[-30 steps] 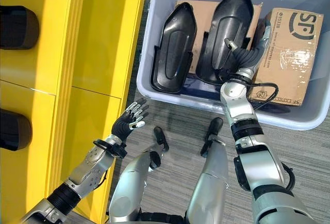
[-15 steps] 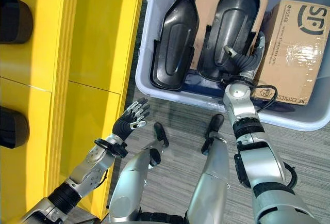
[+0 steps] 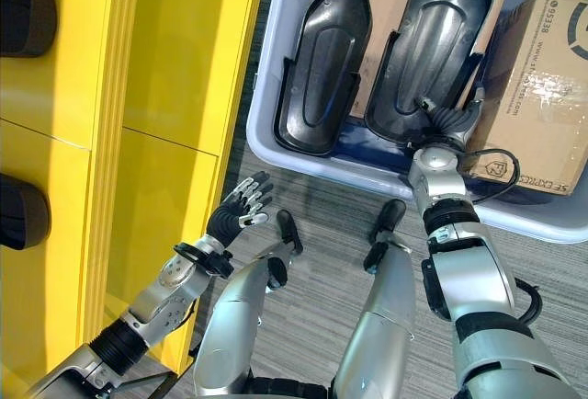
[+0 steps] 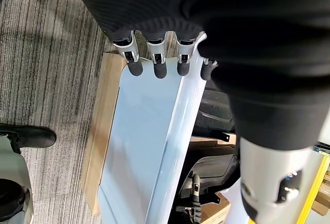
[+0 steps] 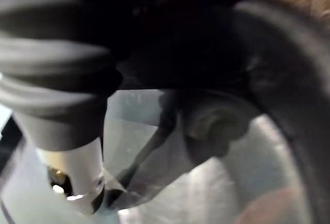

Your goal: Move parts from the plastic box to the shelf.

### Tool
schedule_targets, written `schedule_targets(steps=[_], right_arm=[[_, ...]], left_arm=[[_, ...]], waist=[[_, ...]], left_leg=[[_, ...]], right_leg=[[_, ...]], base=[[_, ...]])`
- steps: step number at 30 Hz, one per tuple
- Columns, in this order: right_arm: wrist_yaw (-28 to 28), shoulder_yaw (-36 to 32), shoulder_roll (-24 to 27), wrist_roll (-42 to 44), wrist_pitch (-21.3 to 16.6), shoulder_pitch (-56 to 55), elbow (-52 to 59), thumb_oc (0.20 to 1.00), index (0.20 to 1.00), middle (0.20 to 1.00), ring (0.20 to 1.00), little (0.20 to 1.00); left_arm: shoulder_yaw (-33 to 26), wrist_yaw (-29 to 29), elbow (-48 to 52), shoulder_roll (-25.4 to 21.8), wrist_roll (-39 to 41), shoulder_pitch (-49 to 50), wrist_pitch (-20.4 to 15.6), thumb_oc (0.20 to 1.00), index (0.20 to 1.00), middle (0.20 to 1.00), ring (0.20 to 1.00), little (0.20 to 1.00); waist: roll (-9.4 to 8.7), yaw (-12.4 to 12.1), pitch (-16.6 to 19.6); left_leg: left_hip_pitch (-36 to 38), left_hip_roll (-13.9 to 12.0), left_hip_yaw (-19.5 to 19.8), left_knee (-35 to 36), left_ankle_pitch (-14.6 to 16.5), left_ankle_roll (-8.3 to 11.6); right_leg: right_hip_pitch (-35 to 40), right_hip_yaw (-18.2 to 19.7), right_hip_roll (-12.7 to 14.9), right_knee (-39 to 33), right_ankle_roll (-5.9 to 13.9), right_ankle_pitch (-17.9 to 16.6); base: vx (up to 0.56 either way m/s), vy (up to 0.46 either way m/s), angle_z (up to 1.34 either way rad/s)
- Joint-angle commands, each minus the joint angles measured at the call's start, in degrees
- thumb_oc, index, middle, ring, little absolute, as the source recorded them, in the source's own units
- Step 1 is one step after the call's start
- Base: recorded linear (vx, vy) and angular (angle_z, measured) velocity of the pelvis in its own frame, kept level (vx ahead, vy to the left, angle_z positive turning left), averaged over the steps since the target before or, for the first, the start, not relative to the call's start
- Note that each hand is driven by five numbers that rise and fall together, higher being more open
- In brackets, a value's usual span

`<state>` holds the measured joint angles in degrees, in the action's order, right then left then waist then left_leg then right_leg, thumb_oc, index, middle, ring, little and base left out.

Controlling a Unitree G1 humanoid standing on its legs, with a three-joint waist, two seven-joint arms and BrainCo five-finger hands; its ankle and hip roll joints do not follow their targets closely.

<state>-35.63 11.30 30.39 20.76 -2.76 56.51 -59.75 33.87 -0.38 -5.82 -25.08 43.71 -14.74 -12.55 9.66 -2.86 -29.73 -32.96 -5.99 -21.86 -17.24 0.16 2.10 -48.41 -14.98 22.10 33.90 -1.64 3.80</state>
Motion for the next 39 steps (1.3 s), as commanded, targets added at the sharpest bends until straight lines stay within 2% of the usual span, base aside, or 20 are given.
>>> schedule_targets(steps=[1,3,8,9,10,11,12,13,17,25,28,30,31,32,33,36,37,39], right_arm=[[-1.68,3.83,5.84,-5.09,4.03,3.17,-2.24,1.000,1.000,1.000,1.000,1.000],[-1.45,5.21,6.17,-6.37,7.95,3.82,-3.22,1.000,1.000,1.000,1.000,1.000],[-1.60,8.14,6.35,-3.61,12.32,4.89,-6.81,1.000,1.000,1.000,1.000,1.000],[-1.50,8.15,6.39,-4.06,13.10,4.92,-7.32,1.000,1.000,1.000,1.000,1.000],[-1.09,8.51,6.56,-6.69,16.28,5.15,-8.77,1.000,1.000,1.000,1.000,1.000],[-1.11,8.53,6.57,-6.82,16.37,5.16,-8.84,1.000,1.000,1.000,1.000,1.000],[-0.67,8.94,6.74,-7.79,17.07,5.19,-9.28,0.821,0.821,0.821,0.821,0.821],[-0.14,9.34,6.90,-9.02,17.55,5.40,-9.76,0.200,0.200,0.200,0.200,0.200],[-1.25,11.41,7.38,-11.19,20.07,6.31,-10.82,0.200,0.200,0.200,0.200,0.200],[-4.13,10.73,7.56,-12.85,23.41,5.44,-12.02,0.200,0.200,0.200,0.200,0.200],[-4.88,10.41,7.52,-13.26,23.44,3.96,-12.60,0.200,0.200,0.200,0.200,0.200],[-6.66,9.95,7.31,-12.94,20.75,2.59,-12.57,0.200,0.200,0.200,0.200,0.200],[-8.18,9.89,7.28,-12.70,18.03,1.96,-12.26,0.200,0.200,0.200,0.200,0.200],[-9.96,9.52,7.02,-16.35,13.85,1.12,-10.40,0.200,0.200,0.200,0.200,0.200],[-11.36,9.76,6.69,-18.82,12.41,0.80,-8.64,0.200,0.200,0.200,0.200,0.200],[-15.95,10.56,5.49,-18.70,7.63,-2.99,-3.10,0.200,0.200,0.200,0.200,0.200],[-18.58,9.63,5.06,-19.42,4.69,-6.28,-0.04,0.200,0.200,0.200,0.200,0.200],[-21.21,8.43,4.29,-24.89,2.51,-11.91,6.45,0.200,0.200,0.200,0.200,0.200]], left_arm=[[2.73,-0.51,4.48,2.97,-1.74,0.53,-1.73,1.000,1.000,1.000,1.000,1.000],[2.77,-0.49,4.20,2.83,-1.19,0.14,-1.78,1.000,1.000,1.000,1.000,1.000],[3.20,-0.40,3.57,2.54,-1.69,-0.47,-2.07,1.000,1.000,1.000,1.000,1.000],[3.21,-0.54,3.59,2.50,-1.71,-0.55,-2.02,1.000,1.000,1.000,1.000,1.000],[3.47,-0.84,3.30,2.44,-1.88,-0.81,-2.00,1.000,1.000,1.000,1.000,1.000],[3.48,-0.84,3.26,2.46,-1.88,-0.83,-2.01,1.000,1.000,1.000,1.000,1.000],[3.63,-0.90,3.22,2.45,-2.05,-0.84,-1.97,1.000,1.000,1.000,1.000,1.000],[3.70,-0.66,2.87,2.39,-2.13,-0.86,-2.23,1.000,1.000,1.000,1.000,1.000],[3.93,-0.64,2.30,2.16,-1.85,-0.99,-2.91,1.000,1.000,1.000,1.000,1.000],[3.99,-0.09,2.10,1.89,-1.63,-0.89,-3.52,1.000,1.000,1.000,1.000,1.000],[3.74,0.38,1.93,1.81,-1.57,-0.68,-3.59,1.000,1.000,1.000,1.000,1.000],[3.51,0.80,1.63,1.91,-1.72,-0.43,-3.76,1.000,1.000,1.000,1.000,1.000],[3.39,0.98,1.72,1.85,-1.77,-0.31,-3.68,1.000,1.000,1.000,1.000,1.000],[3.09,1.24,2.01,1.44,-1.21,-0.09,-3.60,1.000,1.000,1.000,1.000,1.000],[2.62,1.67,1.87,1.35,-1.19,0.16,-3.63,1.000,1.000,1.000,1.000,1.000],[0.95,2.65,1.62,1.59,-0.96,1.25,-3.96,1.000,1.000,1.000,1.000,1.000],[0.08,2.65,2.06,1.65,-1.38,2.14,-4.39,1.000,1.000,1.000,1.000,1.000],[-2.03,3.28,2.08,1.87,-1.19,3.46,-4.79,1.000,1.000,1.000,1.000,1.000]], waist=[[9.53,0.60,-0.06],[9.42,0.44,-0.06],[9.04,-0.38,-0.06],[9.02,-0.48,-0.06],[8.89,-0.77,-0.06],[8.89,-0.78,-0.06],[8.87,-0.89,-0.06],[8.86,-1.02,-0.06],[8.73,-1.45,-0.06],[8.42,-1.74,-0.06],[8.38,-1.77,-0.06],[8.38,-1.67,-0.06],[8.35,-1.65,-0.06],[8.23,-1.48,-0.06],[8.04,-1.40,-0.06],[6.91,-0.37,-0.06],[6.26,0.39,-0.06],[5.10,1.81,-0.06]], left_leg=[[-2.89,-2.25,0.57,-2.89,3.61,1.31],[-3.12,-2.29,0.73,-3.14,3.66,1.29],[-3.77,-2.50,1.27,-3.55,3.63,1.21],[-3.86,-2.53,1.37,-3.67,3.64,1.18],[-4.28,-2.59,1.76,-4.01,3.66,1.16],[-4.31,-2.60,1.77,-4.02,3.67,1.16],[-4.33,-2.58,1.88,-3.99,3.64,1.14],[-4.42,-2.59,1.97,-3.99,3.60,1.15],[-5.22,-2.68,2.41,-4.18,3.41,1.13],[-4.90,-2.49,2.94,-3.34,3.03,1.07],[-4.54,-2.48,3.17,-2.70,2.68,1.07],[-4.07,-2.43,3.20,-1.95,2.31,1.02],[-3.66,-2.30,3.32,-1.40,2.07,1.03],[-2.77,-2.00,3.51,-0.38,1.70,1.07],[-2.06,-1.84,3.56,0.58,1.39,1.14],[0.39,-1.98,3.37,3.53,0.19,1.48],[1.81,-1.99,3.15,4.87,-0.26,1.61],[4.67,-2.11,2.60,6.75,-0.71,1.68]], right_leg=[[1.97,2.57,-1.31,5.75,3.44,8.96],[1.95,2.41,-1.20,5.88,3.49,8.93],[2.11,1.65,-1.07,5.99,3.58,8.75],[2.10,1.57,-1.02,6.09,3.61,8.74],[2.00,1.38,-0.88,6.43,3.66,8.74],[1.99,1.36,-0.87,6.45,3.66,8.74],[2.04,1.27,-0.88,6.47,3.68,8.74],[2.05,1.16,-0.87,6.44,3.69,8.71],[1.77,0.78,-0.74,6.71,3.69,8.65],[2.67,0.36,-1.20,5.83,3.93,8.36],[3.24,0.40,-1.32,5.48,3.98,8.30],[3.58,0.65,-1.66,4.93,4.08,7.96],[3.94,0.68,-1.87,4.47,4.13,7.78],[4.93,0.62,-2.31,3.24,4.26,7.39],[5.64,0.60,-2.71,1.98,4.47,6.89],[7.87,0.96,-4.22,-1.88,5.08,5.28],[9.18,1.17,-4.96,-3.89,5.33,4.58],[11.61,1.48,-5.82,-6.94,5.78,3.36]], base=[[0.00,0.000,0.00],[-0.01,-0.033,0.03],[-0.01,-0.043,0.04],[0.00,-0.051,0.10],[0.00,-0.043,0.10],[0.00,-0.045,0.09],[0.00,0.000,0.00],[0.00,0.000,0.00],[-0.01,-0.024,0.01],[0.00,-0.012,0.04],[0.00,0.000,0.00],[0.00,0.000,0.00],[0.00,0.000,0.00],[0.00,0.000,0.00],[-0.01,0.024,-0.05],[-0.01,0.040,-0.08],[0.00,0.066,-0.06],[-0.01,0.091,-0.12]])
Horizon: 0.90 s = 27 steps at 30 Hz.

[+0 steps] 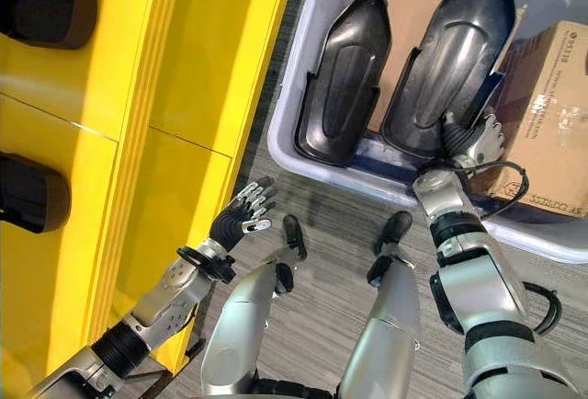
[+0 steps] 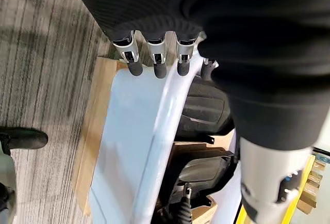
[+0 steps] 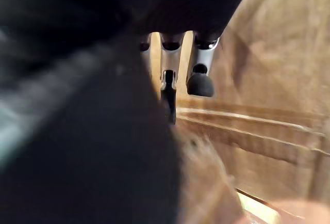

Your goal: Move parts from the plastic box to the shelf.

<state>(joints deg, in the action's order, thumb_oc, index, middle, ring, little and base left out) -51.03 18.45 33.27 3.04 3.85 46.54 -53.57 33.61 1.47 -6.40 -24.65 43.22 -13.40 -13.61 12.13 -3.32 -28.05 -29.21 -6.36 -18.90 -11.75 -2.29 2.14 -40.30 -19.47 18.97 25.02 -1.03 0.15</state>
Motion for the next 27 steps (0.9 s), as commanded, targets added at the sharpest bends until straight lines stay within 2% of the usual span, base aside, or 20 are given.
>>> schedule_targets(steps=[1,9,11,13,16,18,19,20,21,22,23,24,27], right_arm=[[-7.03,1.21,1.16,-8.89,-4.27,-3.62,2.76,0.200,0.200,0.200,0.200,0.200],[-13.32,0.55,0.98,-20.26,-2.27,-12.92,19.51,0.200,0.200,0.200,0.200,0.200],[-12.52,0.45,1.28,-21.25,-1.31,-14.28,22.60,0.200,0.200,0.200,0.200,0.200],[-11.33,0.38,1.01,-18.71,-0.88,-15.45,23.62,0.200,0.200,0.200,0.200,0.200],[-8.84,-0.29,0.09,-12.92,-1.84,-16.45,21.56,0.200,0.200,0.200,0.200,0.200],[-7.46,-0.92,-1.01,-11.22,-5.21,-16.36,20.01,0.200,0.200,0.200,0.200,0.200],[-5.47,-1.54,-1.26,-11.94,-8.26,-15.41,19.97,0.200,0.200,0.200,0.200,0.200],[-4.82,-1.48,-1.38,-12.25,-8.93,-14.96,20.32,0.203,0.203,0.203,0.203,0.203],[-3.85,-1.30,-1.51,-12.62,-9.69,-14.39,21.03,0.426,0.426,0.426,0.426,0.426],[-3.23,-1.11,-1.60,-13.04,-9.79,-13.72,21.94,0.595,0.595,0.595,0.595,0.595],[-2.27,-0.91,-1.69,-12.94,-10.41,-13.06,22.68,0.909,0.909,0.909,0.909,0.909],[-0.26,-0.74,-1.78,-12.90,-11.12,-12.09,23.93,1.000,1.000,1.000,1.000,1.000],[4.65,-0.18,-2.02,-12.77,-11.15,-10.63,26.11,1.000,1.000,1.000,1.000,1.000]], left_arm=[[-2.42,1.61,2.73,1.40,-0.74,2.51,-3.81,1.000,1.000,1.000,1.000,1.000],[-6.70,2.37,2.17,0.96,-1.08,5.57,-3.29,1.000,1.000,1.000,1.000,1.000],[-7.55,2.67,1.85,0.68,-1.25,6.26,-3.14,1.000,1.000,1.000,1.000,1.000],[-8.57,3.15,1.40,0.24,-1.47,6.78,-3.14,1.000,1.000,1.000,1.000,1.000],[-9.23,3.77,0.89,-0.02,-1.66,6.45,-2.49,1.000,1.000,1.000,1.000,1.000],[-9.48,3.91,0.46,0.08,-1.74,5.88,-1.58,1.000,1.000,1.000,1.000,1.000],[-9.52,3.92,0.49,0.07,-1.65,5.73,-0.66,1.000,1.000,1.000,1.000,1.000],[-9.47,3.84,0.58,0.01,-1.75,5.66,-0.46,1.000,1.000,1.000,1.000,1.000],[-9.44,3.65,0.74,-0.01,-2.04,5.56,-0.14,1.000,1.000,1.000,1.000,1.000],[-9.50,3.61,0.91,0.04,-2.27,5.57,0.19,1.000,1.000,1.000,1.000,1.000],[-9.54,3.56,0.86,0.22,-2.47,5.56,0.42,1.000,1.000,1.000,1.000,1.000],[-9.52,3.38,0.86,0.37,-2.60,5.61,0.52,1.000,1.000,1.000,1.000,1.000],[-9.63,3.15,1.11,0.48,-2.71,5.60,1.18,1.000,1.000,1.000,1.000,1.000]], waist=[[2.19,2.71,-1.74],[-1.93,5.11,-1.74],[-3.03,5.51,-1.74],[-4.06,5.70,-1.74],[-4.64,5.34,-1.74],[-4.74,4.90,-1.74],[-4.63,4.47,-1.74],[-4.60,4.36,-1.74],[-4.61,4.24,-1.74],[-4.59,4.08,-1.74],[-4.54,3.95,-1.74],[-4.45,3.80,-1.74],[-4.32,3.46,-1.74]], left_leg=[[1.92,-1.85,-0.50,1.65,1.70,1.66],[10.49,-2.70,-0.62,3.79,1.92,1.88],[13.21,-3.01,-0.59,4.75,2.08,1.97],[16.19,-3.58,-0.46,5.65,2.13,2.20],[17.66,-3.82,0.04,5.16,2.59,2.09],[16.92,-3.83,0.63,3.88,2.94,1.91],[16.30,-3.68,1.00,3.46,2.93,1.79],[16.17,-3.62,1.05,3.49,2.89,1.76],[15.97,-3.58,1.09,3.54,2.83,1.76],[15.84,-3.52,1.13,3.79,2.66,1.81],[15.76,-3.45,1.18,3.97,2.51,1.83],[15.55,-3.35,1.30,4.09,2.41,1.83],[15.04,-3.15,1.53,3.86,2.42,1.84]], right_leg=[[4.45,6.00,-2.73,1.12,5.28,6.68],[13.86,5.66,-2.51,-5.22,6.96,4.15],[16.86,5.57,-2.39,-7.49,7.67,3.23],[20.69,5.27,-2.51,-10.32,8.04,2.19],[23.38,4.55,-2.54,-11.11,7.88,2.13],[23.48,4.20,-2.57,-10.42,7.56,2.54],[23.18,4.02,-2.59,-10.24,7.51,2.50],[23.07,3.98,-2.59,-10.27,7.55,2.45],[22.87,3.94,-2.58,-10.30,7.60,2.39],[22.75,3.88,-2.56,-10.43,7.65,2.30],[22.63,3.85,-2.52,-10.47,7.67,2.24],[22.34,3.85,-2.46,-10.34,7.67,2.26],[21.82,3.76,-2.29,-9.81,7.66,2.52]], base=[[-0.01,0.081,-0.19],[0.01,0.017,-0.13],[0.06,-0.021,-0.17],[0.08,-0.043,-0.07],[0.06,-0.057,-0.06],[0.03,-0.043,0.03],[0.01,-0.034,0.02],[0.00,0.000,0.00],[0.00,0.000,0.00],[0.00,0.000,0.00],[0.00,0.000,0.00],[0.00,0.000,0.00],[0.00,0.000,0.00]])
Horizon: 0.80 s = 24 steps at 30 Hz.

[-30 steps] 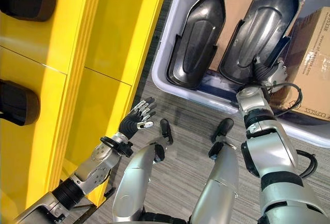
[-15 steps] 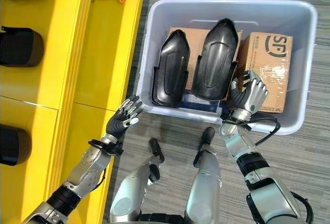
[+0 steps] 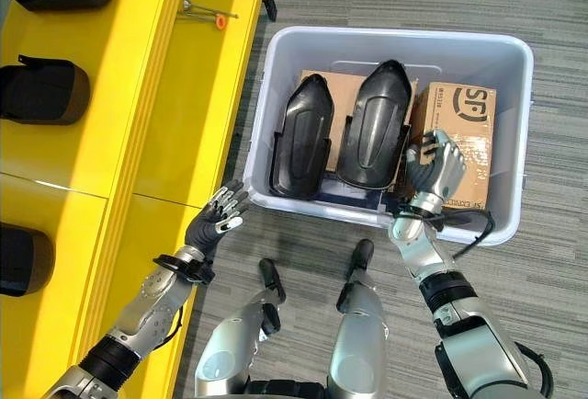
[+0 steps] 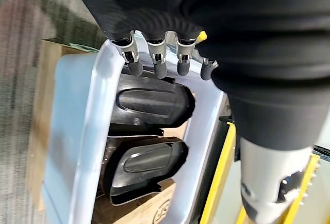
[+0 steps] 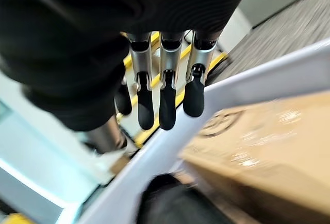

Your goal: Move parts from the plastic box to the shelf.

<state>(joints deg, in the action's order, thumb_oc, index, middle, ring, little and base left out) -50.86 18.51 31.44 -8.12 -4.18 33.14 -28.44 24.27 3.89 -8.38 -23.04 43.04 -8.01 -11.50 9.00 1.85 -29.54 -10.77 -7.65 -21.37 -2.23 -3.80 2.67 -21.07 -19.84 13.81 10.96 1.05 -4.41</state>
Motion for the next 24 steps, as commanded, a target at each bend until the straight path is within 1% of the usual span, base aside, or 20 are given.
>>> schedule_targets(steps=[1,3,4,6,11,12,13,14,15,16,17,20,21,24], right_arm=[[6.36,-0.02,-0.20,-0.69,-2.47,3.26,1.50,1.000,1.000,1.000,1.000,1.000],[11.39,1.26,-0.67,0.49,-0.78,5.53,0.92,1.000,1.000,1.000,1.000,1.000],[12.02,1.35,-0.69,0.68,-0.73,5.67,0.86,1.000,1.000,1.000,1.000,1.000],[14.04,3.25,-1.30,0.64,1.17,8.27,-1.11,1.000,1.000,1.000,1.000,1.000],[14.24,4.07,-1.75,5.02,3.71,12.13,-6.37,1.000,1.000,1.000,1.000,1.000],[14.24,3.99,-1.75,7.09,3.76,12.70,-7.86,1.000,1.000,1.000,1.000,1.000],[14.27,2.75,-2.52,12.38,3.46,13.79,-12.41,1.000,1.000,1.000,1.000,1.000],[14.03,2.19,-2.81,13.45,3.58,14.29,-14.48,1.000,1.000,1.000,1.000,1.000],[12.77,1.36,-3.17,15.85,3.83,14.89,-16.98,1.000,1.000,1.000,1.000,1.000],[9.44,-0.31,-3.09,19.08,3.90,15.24,-19.14,1.000,1.000,1.000,1.000,1.000],[7.22,-2.84,-2.94,20.24,2.56,15.63,-20.80,1.000,1.000,1.000,1.000,1.000],[5.33,-4.70,-2.51,20.03,2.89,15.71,-21.15,1.000,1.000,1.000,1.000,1.000],[5.37,-4.87,-2.42,20.14,2.93,15.68,-21.26,1.000,1.000,1.000,1.000,1.000],[7.91,-5.39,-2.15,22.19,3.37,15.18,-21.94,1.000,1.000,1.000,1.000,1.000]], left_arm=[[-0.35,0.74,3.20,-1.16,-2.58,0.22,-0.64,1.000,1.000,1.000,1.000,1.000],[-0.38,1.18,3.47,-1.38,-2.78,0.02,0.56,1.000,1.000,1.000,1.000,1.000],[-0.41,1.24,3.48,-1.41,-2.78,0.01,0.68,1.000,1.000,1.000,1.000,1.000],[-0.23,2.16,3.20,-1.26,-3.42,-0.40,1.46,1.000,1.000,1.000,1.000,1.000],[0.89,1.86,3.08,-1.32,-3.61,-1.56,2.20,1.000,1.000,1.000,1.000,1.000],[1.05,1.76,3.04,-1.29,-3.64,-1.80,2.29,1.000,1.000,1.000,1.000,1.000],[1.69,1.10,2.97,-1.30,-3.49,-2.35,2.37,1.000,1.000,1.000,1.000,1.000],[2.06,0.83,2.57,-1.03,-3.42,-2.70,2.17,1.000,1.000,1.000,1.000,1.000],[2.61,0.55,2.45,-0.65,-3.56,-3.06,2.10,1.000,1.000,1.000,1.000,1.000],[3.12,0.37,2.25,-0.23,-3.51,-3.03,1.97,1.000,1.000,1.000,1.000,1.000],[3.80,-0.36,2.44,-0.29,-3.14,-3.06,1.74,1.000,1.000,1.000,1.000,1.000],[4.75,-1.00,2.67,0.26,-3.41,-3.19,1.38,1.000,1.000,1.000,1.000,1.000],[4.91,-1.07,2.69,0.35,-3.39,-3.19,1.29,1.000,1.000,1.000,1.000,1.000],[5.83,-1.67,2.44,0.98,-3.07,-3.28,0.30,1.000,1.000,1.000,1.000,1.000]], waist=[[-1.17,-1.84,-0.26],[-0.96,-2.55,-0.26],[-0.96,-2.61,-0.26],[-0.74,-3.56,-0.26],[0.13,-4.74,-0.26],[0.32,-4.93,-0.26],[1.02,-5.33,-0.26],[1.35,-5.41,-0.26],[1.89,-5.49,-0.26],[2.54,-5.45,-0.26],[3.24,-5.21,-0.26],[3.99,-4.79,-0.26],[4.10,-4.70,-0.26],[4.84,-4.01,-0.26]], left_leg=[[-3.57,-1.81,4.04,-5.80,3.91,1.32],[-4.63,-1.70,4.36,-6.88,4.05,1.35],[-4.71,-1.69,4.38,-6.96,4.07,1.35],[-6.08,-1.68,4.58,-8.06,4.13,1.34],[-8.65,-1.27,4.73,-9.52,4.51,1.05],[-9.33,-1.20,4.75,-9.92,4.61,0.97],[-11.05,-1.04,4.82,-11.00,4.98,0.85],[-11.84,-1.01,4.76,-11.45,5.12,0.80],[-12.85,-0.99,4.62,-11.90,5.26,0.74],[-13.64,-0.93,4.47,-12.39,5.47,0.67],[-14.79,-0.83,4.24,-12.88,5.72,0.55],[-15.92,-0.70,3.91,-13.61,6.11,0.40],[-16.04,-0.69,3.83,-13.73,6.20,0.39],[-16.59,-0.61,3.11,-14.39,6.63,0.32]], right_leg=[[2.37,4.12,2.95,4.50,5.56,7.13],[1.44,3.95,3.31,5.82,5.42,7.58],[1.36,3.93,3.34,5.92,5.41,7.61],[0.08,3.61,3.72,7.41,5.24,7.94],[-3.01,3.26,4.24,10.73,4.93,9.04],[-3.74,3.29,4.35,11.47,4.83,9.28],[-5.59,3.31,4.60,13.13,4.55,9.92],[-6.49,3.41,4.67,13.76,4.44,10.12],[-7.76,3.54,4.88,14.66,4.24,10.41],[-8.77,3.80,5.03,15.48,4.02,10.74],[-10.29,4.10,5.22,16.42,3.98,11.10],[-11.88,4.71,5.40,17.67,3.84,11.58],[-12.08,4.81,5.44,17.81,3.82,11.64],[-13.17,5.57,5.57,18.29,3.73,11.90]], base=[[0.00,0.000,0.00],[0.00,0.000,0.00],[0.03,-0.046,0.05],[0.03,-0.042,0.14],[0.02,-0.008,0.21],[0.01,-0.004,0.18],[0.01,-0.002,0.19],[0.01,0.010,0.19],[0.02,0.028,0.17],[0.01,0.066,0.07],[0.01,0.065,-0.01],[-0.01,0.051,-0.03],[0.00,0.041,-0.07],[0.00,0.056,-0.09]])
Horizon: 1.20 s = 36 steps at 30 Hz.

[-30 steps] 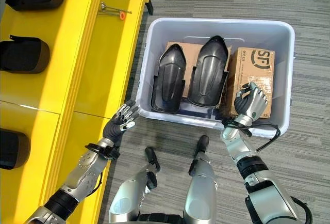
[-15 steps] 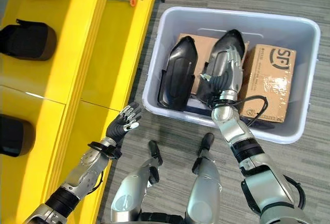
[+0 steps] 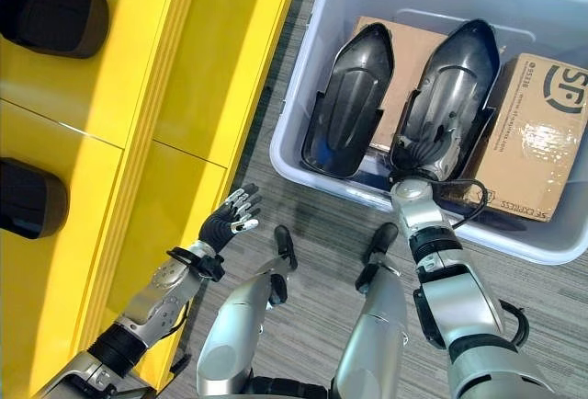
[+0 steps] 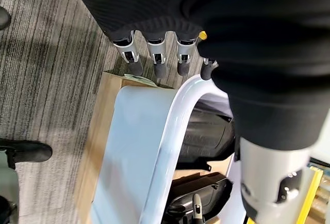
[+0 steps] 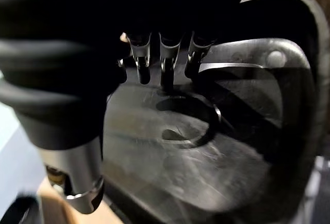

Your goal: Move parts from the plastic box to the shelf.

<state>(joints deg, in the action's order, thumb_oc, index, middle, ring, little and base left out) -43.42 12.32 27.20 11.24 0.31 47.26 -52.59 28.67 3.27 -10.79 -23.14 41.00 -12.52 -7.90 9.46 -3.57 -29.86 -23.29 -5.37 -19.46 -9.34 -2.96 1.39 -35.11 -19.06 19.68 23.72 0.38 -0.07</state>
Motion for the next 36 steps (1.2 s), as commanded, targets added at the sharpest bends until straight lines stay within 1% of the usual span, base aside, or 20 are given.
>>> schedule_targets(steps=[1,5,6,8,11,14,15,16,19,20,25,26,28,30,31,32,33,34,35,36], right_arm=[[0.91,0.86,2.08,2.99,-1.08,1.02,2.10,1.000,1.000,1.000,1.000,1.000],[11.57,1.57,2.59,5.74,-0.93,0.94,0.86,1.000,1.000,1.000,1.000,1.000],[12.75,2.06,2.81,5.19,-0.01,1.20,0.86,1.000,1.000,1.000,1.000,1.000],[14.04,3.60,3.43,3.98,-0.21,2.07,0.79,1.000,1.000,1.000,1.000,1.000],[19.96,6.19,4.65,3.83,1.95,5.73,-0.81,1.000,1.000,1.000,1.000,1.000],[24.60,8.45,5.20,2.72,1.17,9.22,-2.89,1.000,1.000,1.000,1.000,1.000],[29.24,10.32,5.34,2.09,0.70,11.31,-3.13,1.000,1.000,1.000,1.000,1.000],[29.49,10.43,5.33,2.03,0.63,11.46,-3.17,1.000,1.000,1.000,1.000,1.000],[37.49,15.01,4.00,3.08,2.41,14.00,-0.78,1.000,1.000,1.000,1.000,1.000],[39.03,15.81,3.61,3.08,2.61,14.13,0.09,1.000,1.000,1.000,1.000,1.000],[40.60,17.79,0.93,5.00,4.82,13.12,6.20,1.000,1.000,1.000,1.000,1.000],[40.16,18.08,0.30,4.08,5.44,12.65,7.56,1.000,1.000,1.000,1.000,1.000],[35.58,18.94,-1.21,2.29,6.71,11.31,9.89,1.000,1.000,1.000,1.000,1.000],[33.39,19.10,-1.66,1.29,6.33,10.83,9.73,1.000,1.000,1.000,1.000,1.000],[27.20,18.78,-1.93,-3.49,4.76,10.05,9.83,1.000,1.000,1.000,1.000,1.000],[23.76,18.65,-1.97,-5.49,3.93,9.86,9.93,1.000,1.000,1.000,1.000,1.000],[17.10,18.30,-1.54,-10.69,2.51,9.98,9.85,1.000,1.000,1.000,1.000,1.000],[5.77,17.40,-0.33,-20.76,0.56,10.46,10.20,1.000,1.000,1.000,1.000,1.000],[-0.25,15.48,1.81,-27.93,-2.11,10.67,15.63,1.000,1.000,1.000,1.000,1.000],[-0.79,15.09,2.00,-29.50,-2.35,10.41,16.94,1.000,1.000,1.000,1.000,1.000]], left_arm=[[1.55,-1.11,4.78,1.22,-0.98,1.19,-3.42,1.000,1.000,1.000,1.000,1.000],[1.82,-1.39,5.32,1.23,-0.50,0.67,-2.94,1.000,1.000,1.000,1.000,1.000],[1.76,-1.46,5.41,1.07,-0.34,0.68,-2.75,1.000,1.000,1.000,1.000,1.000],[1.50,-1.37,5.66,0.79,-0.11,0.60,-2.18,1.000,1.000,1.000,1.000,1.000],[1.29,-0.96,6.39,0.09,-0.03,0.45,-1.17,1.000,1.000,1.000,1.000,1.000],[1.39,-0.20,6.61,-0.30,-0.18,0.44,-1.06,1.000,1.000,1.000,1.000,1.000],[1.43,0.06,7.26,-0.66,-0.33,0.57,-0.73,1.000,1.000,1.000,1.000,1.000],[1.39,0.05,7.32,-0.66,-0.34,0.57,-0.68,1.000,1.000,1.000,1.000,1.000],[0.79,1.21,8.69,-1.24,-0.86,1.63,0.14,1.000,1.000,1.000,1.000,1.000],[0.59,1.57,9.05,-1.37,-0.65,2.00,0.28,1.000,1.000,1.000,1.000,1.000],[-0.76,3.41,11.67,-1.93,0.93,3.66,1.07,1.000,1.000,1.000,1.000,1.000],[-1.05,3.67,12.18,-2.33,0.71,3.76,1.39,1.000,1.000,1.000,1.000,1.000],[-1.51,3.89,12.57,-2.40,-0.81,4.09,1.64,1.000,1.000,1.000,1.000,1.000],[-1.69,4.37,12.33,-2.37,-0.87,4.32,1.59,1.000,1.000,1.000,1.000,1.000],[-1.60,4.59,11.70,-2.15,-0.74,4.40,0.99,1.000,1.000,1.000,1.000,1.000],[-1.61,4.75,11.61,-1.97,-0.82,4.46,0.96,1.000,1.000,1.000,1.000,1.000],[-1.35,4.67,11.42,-1.77,-0.88,4.46,0.65,1.000,1.000,1.000,1.000,1.000],[-0.85,4.28,11.29,-1.49,-0.89,4.47,0.04,1.000,1.000,1.000,1.000,1.000],[0.12,2.71,10.88,-1.00,-0.43,4.61,-1.48,1.000,1.000,1.000,1.000,1.000],[0.29,2.45,10.81,-0.95,-0.33,4.57,-1.67,1.000,1.000,1.000,1.000,1.000]], waist=[[4.48,1.51,0.07],[5.43,1.73,0.07],[5.53,1.63,0.07],[5.59,1.38,0.07],[5.84,0.51,0.07],[6.10,-0.38,0.07],[6.20,-1.05,0.07],[6.21,-1.06,0.07],[6.22,-2.21,0.07],[6.23,-2.41,0.07],[6.18,-2.98,0.07],[6.05,-3.06,0.07],[5.85,-3.09,0.07],[5.80,-3.08,0.07],[5.78,-2.85,0.07],[5.76,-2.78,0.07],[5.79,-2.59,0.07],[5.89,-2.21,0.07],[5.85,-1.20,0.07],[5.83,-1.07,0.07]], left_leg=[[-4.17,-2.90,1.11,-7.35,5.83,1.61],[-5.12,-2.83,0.53,-7.62,5.91,1.58],[-5.43,-2.87,0.49,-7.83,5.91,1.60],[-6.14,-2.98,0.50,-8.29,5.91,1.64],[-7.38,-3.03,0.85,-8.67,5.82,1.67],[-8.10,-3.04,1.28,-8.85,5.62,1.83],[-8.49,-3.08,1.58,-9.05,5.50,1.90],[-8.55,-3.08,1.62,-9.08,5.50,1.90],[-8.45,-3.23,1.78,-8.84,4.96,2.08],[-8.37,-3.26,1.79,-8.76,4.83,2.13],[-7.62,-3.21,1.79,-8.17,4.48,2.13],[-7.44,-3.23,1.77,-8.01,4.40,2.17],[-7.14,-3.33,1.60,-7.86,4.27,2.08],[-7.04,-3.36,1.52,-7.74,4.21,2.07],[-7.02,-3.47,1.30,-7.64,4.15,1.98],[-6.96,-3.53,1.21,-7.61,4.17,1.96],[-6.92,-3.62,1.09,-7.64,4.23,1.89],[-6.78,-3.63,0.92,-7.57,4.38,1.77],[-6.78,-3.64,0.79,-7.47,4.40,1.69],[-6.72,-3.63,0.74,-7.42,4.39,1.69]], right_leg=[[0.70,4.89,-0.27,5.59,4.40,7.58],[-0.80,5.47,0.06,6.36,4.04,8.13],[-1.18,5.51,0.13,6.74,3.94,8.24],[-2.01,5.51,0.25,7.37,3.81,8.34],[-3.38,5.17,0.42,8.53,3.50,8.68],[-3.98,4.75,0.65,9.29,3.28,8.97],[-4.33,4.40,0.91,9.89,3.16,9.14],[-4.37,4.38,0.93,9.94,3.15,9.16],[-4.31,3.68,1.38,10.62,2.95,9.29],[-4.25,3.57,1.46,10.75,2.92,9.31],[-3.53,3.16,1.65,10.68,2.85,9.39],[-3.33,3.06,1.64,10.47,2.93,9.26],[-3.18,3.00,1.61,10.34,3.03,8.97],[-3.04,3.04,1.52,10.13,3.01,8.88],[-3.15,3.23,1.45,10.03,3.05,8.63],[-3.11,3.28,1.46,9.93,3.09,8.57],[-3.07,3.43,1.47,9.74,3.18,8.43],[-2.94,3.69,1.31,9.15,3.39,8.15],[-2.95,4.10,0.96,8.59,3.73,7.87],[-2.94,4.21,0.90,8.50,3.80,7.83]], base=[[0.00,0.053,-0.09],[-0.01,0.037,-0.04],[0.00,0.000,0.00],[-0.02,-0.021,0.03],[-0.05,-0.040,0.02],[-0.06,-0.042,0.01],[-0.05,-0.040,0.05],[-0.06,-0.051,0.07],[-0.04,-0.041,0.08],[-0.03,-0.028,0.04],[0.00,0.000,0.00],[0.00,0.000,0.00],[-0.01,-0.016,0.02],[0.00,0.000,0.00],[0.00,0.000,0.00],[0.00,0.000,0.00],[-0.01,0.032,0.04],[-0.01,0.084,0.03],[0.00,0.086,0.02],[0.02,0.125,-0.01]])
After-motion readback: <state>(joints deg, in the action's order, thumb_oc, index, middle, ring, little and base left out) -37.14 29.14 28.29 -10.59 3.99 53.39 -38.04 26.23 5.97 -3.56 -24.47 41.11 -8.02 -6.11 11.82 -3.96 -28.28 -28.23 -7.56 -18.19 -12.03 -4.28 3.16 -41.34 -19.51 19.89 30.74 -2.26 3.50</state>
